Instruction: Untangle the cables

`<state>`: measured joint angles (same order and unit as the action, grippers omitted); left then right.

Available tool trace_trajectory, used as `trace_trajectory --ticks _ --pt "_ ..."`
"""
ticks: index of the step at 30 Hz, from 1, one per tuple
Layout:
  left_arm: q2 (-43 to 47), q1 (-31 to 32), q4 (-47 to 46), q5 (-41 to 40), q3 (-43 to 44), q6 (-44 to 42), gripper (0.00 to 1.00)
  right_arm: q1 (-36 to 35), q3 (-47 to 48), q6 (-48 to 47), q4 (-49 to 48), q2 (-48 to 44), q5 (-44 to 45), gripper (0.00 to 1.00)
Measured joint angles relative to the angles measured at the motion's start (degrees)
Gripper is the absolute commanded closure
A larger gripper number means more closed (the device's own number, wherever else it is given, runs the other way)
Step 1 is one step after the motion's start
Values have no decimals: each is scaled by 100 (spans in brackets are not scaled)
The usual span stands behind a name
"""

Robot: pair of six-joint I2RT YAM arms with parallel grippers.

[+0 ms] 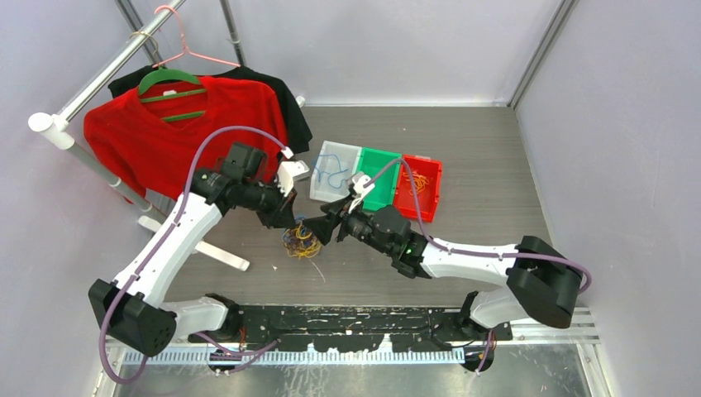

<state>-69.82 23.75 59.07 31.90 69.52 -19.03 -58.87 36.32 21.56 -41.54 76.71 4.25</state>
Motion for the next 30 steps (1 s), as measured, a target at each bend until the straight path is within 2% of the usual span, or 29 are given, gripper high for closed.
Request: trace_trajectory --ticks 8,15,19,25,30 --pt "85 2 190 326 168 149 100 -96 52 289 -354 494 -323 31" --pt "87 4 339 619 431 258 100 -87 -31 625 -782 894 -306 71" --pt "101 4 345 592 452 267 100 -39 -302 822 -970 894 -286 88" --pt "127 4 352 442 452 212 100 13 -822 859 -868 632 -61 90" --pt "192 4 387 155 551 103 100 15 -986 647 -192 247 153 96"
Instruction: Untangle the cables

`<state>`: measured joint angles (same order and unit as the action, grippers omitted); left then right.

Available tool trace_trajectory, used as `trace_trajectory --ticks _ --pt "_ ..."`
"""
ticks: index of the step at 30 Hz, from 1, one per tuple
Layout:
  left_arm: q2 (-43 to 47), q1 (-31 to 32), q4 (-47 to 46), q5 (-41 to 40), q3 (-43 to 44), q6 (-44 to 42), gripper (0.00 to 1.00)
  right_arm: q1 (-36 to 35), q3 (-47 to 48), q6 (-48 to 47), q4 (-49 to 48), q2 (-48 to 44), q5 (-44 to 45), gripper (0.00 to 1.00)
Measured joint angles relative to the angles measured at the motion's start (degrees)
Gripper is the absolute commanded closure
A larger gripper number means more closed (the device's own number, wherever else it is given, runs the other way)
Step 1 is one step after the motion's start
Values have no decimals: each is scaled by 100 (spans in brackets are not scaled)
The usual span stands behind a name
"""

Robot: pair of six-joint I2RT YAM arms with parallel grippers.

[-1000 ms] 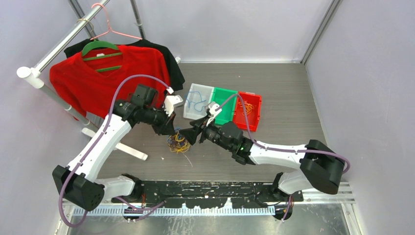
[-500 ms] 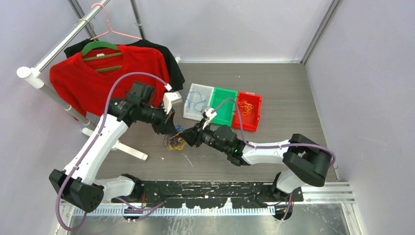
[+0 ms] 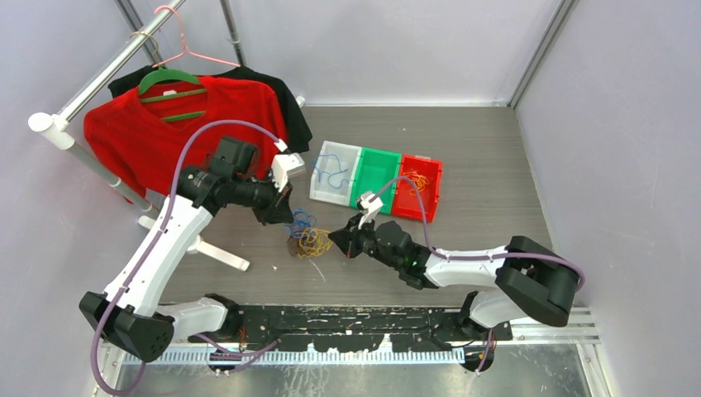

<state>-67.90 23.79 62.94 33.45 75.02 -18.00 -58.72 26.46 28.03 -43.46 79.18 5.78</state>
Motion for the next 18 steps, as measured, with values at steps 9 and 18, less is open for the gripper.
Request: trace_trajectory --ticks 9,18 --pt "166 0 203 9 221 -186 100 9 92 -581 1290 -560 450 51" --pt "83 0 426 472 592 -15 100 -57 1102 -820 855 -514 -302 27"
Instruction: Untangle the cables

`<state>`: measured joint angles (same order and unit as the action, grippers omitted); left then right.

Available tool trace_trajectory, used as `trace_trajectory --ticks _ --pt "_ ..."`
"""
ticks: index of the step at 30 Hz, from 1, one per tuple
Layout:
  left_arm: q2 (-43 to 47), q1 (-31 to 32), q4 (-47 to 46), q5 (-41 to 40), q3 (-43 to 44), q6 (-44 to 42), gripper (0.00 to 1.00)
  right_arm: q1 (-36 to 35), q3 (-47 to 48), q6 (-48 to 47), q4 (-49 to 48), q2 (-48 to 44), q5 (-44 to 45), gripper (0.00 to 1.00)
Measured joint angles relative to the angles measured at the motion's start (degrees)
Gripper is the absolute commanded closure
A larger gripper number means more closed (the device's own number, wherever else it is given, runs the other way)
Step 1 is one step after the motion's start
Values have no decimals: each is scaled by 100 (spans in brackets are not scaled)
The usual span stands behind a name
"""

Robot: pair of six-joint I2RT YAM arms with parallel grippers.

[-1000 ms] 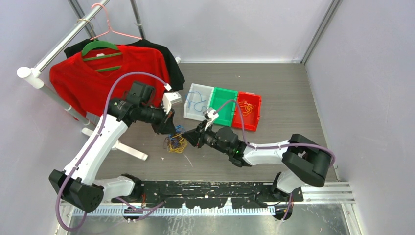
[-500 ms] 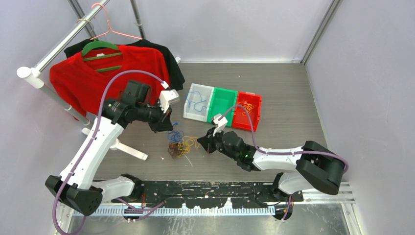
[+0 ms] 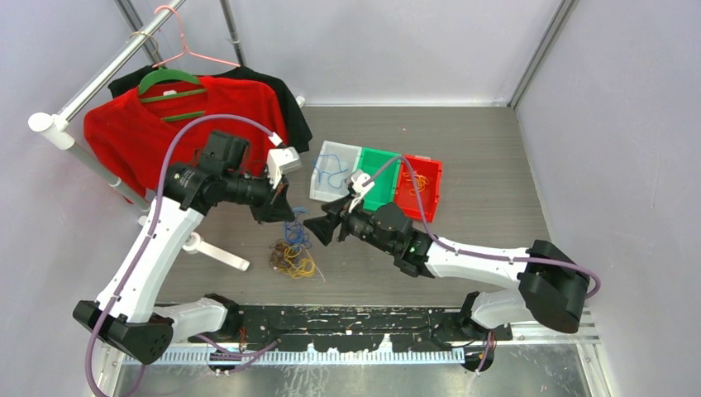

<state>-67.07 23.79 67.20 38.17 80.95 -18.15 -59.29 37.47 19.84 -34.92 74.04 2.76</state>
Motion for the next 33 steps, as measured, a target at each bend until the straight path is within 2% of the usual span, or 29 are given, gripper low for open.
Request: trace_trajectory --ticks 7,10,13,17,24,33 --pt "-2 -2 35 151 107 129 100 -66 404 225 -813 527 -461 29" --pt "-2 0 39 157 63 131 100 -66 407 393 -953 756 -590 37" --pt "-2 0 37 181 55 140 100 -66 407 542 -1071 946 -638 53" --pt "4 0 39 208 55 151 100 -66 385 732 -1222 1156 -634 97" --pt "9 0 31 -48 55 146 100 -46 -369 925 -1609 1069 -136 99" --pt "109 0 -57 -551 -208 98 100 131 -1556 944 -1257 514 903 99"
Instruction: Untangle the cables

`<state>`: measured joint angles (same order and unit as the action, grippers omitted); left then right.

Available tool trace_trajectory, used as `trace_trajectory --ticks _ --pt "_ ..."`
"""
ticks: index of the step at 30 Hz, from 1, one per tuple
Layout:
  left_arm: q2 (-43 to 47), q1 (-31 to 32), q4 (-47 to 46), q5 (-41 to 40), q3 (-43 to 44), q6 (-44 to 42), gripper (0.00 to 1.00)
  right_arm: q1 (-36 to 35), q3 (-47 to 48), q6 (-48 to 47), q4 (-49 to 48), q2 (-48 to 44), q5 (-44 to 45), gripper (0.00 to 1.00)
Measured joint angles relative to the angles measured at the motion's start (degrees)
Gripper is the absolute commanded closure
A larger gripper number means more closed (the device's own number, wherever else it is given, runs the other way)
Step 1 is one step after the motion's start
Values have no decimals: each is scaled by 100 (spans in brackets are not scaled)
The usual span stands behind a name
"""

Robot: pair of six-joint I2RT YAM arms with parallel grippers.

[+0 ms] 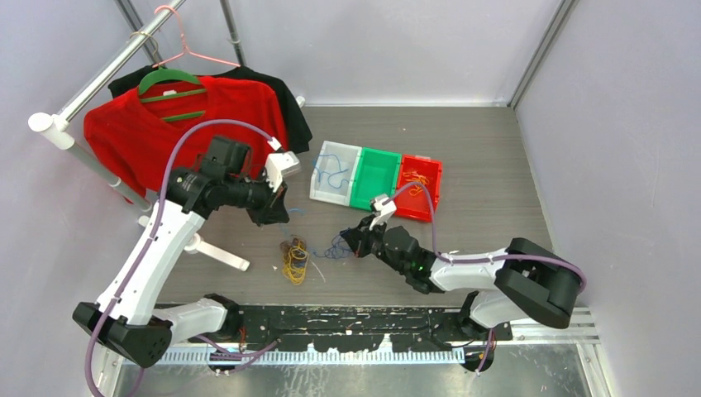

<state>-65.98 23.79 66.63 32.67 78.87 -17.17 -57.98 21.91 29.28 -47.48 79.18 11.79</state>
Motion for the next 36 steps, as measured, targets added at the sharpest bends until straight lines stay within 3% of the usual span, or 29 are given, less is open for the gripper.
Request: trace_trajectory --ticks 2,3,5,7,14,19,27,36 --pt "7 0 -33 -146 -55 -15 100 2 -85 -26 249 -177 151 97" --pt "13 0 -52 -208 -66 -17 100 2 -90 -55 396 -247 203 86" --pt "39 -2 -103 -271 -63 -20 100 2 -85 -170 706 -372 258 53" --pt "63 0 -118 -254 -15 -20 100 4 -61 -317 1078 -518 262 41" --pt "63 0 -116 4 319 2 100 7 564 -1156 1939 -1412 11 23" --pt "42 0 -109 149 520 57 100 -15 1585 -1360 1709 -1147 -837 21" --pt "-98 0 -87 302 1231 282 100 -278 2354 -1290 870 431 -1626 24" --pt "-181 9 -57 352 2068 638 100 -369 2680 -1075 262 1447 -1447 42"
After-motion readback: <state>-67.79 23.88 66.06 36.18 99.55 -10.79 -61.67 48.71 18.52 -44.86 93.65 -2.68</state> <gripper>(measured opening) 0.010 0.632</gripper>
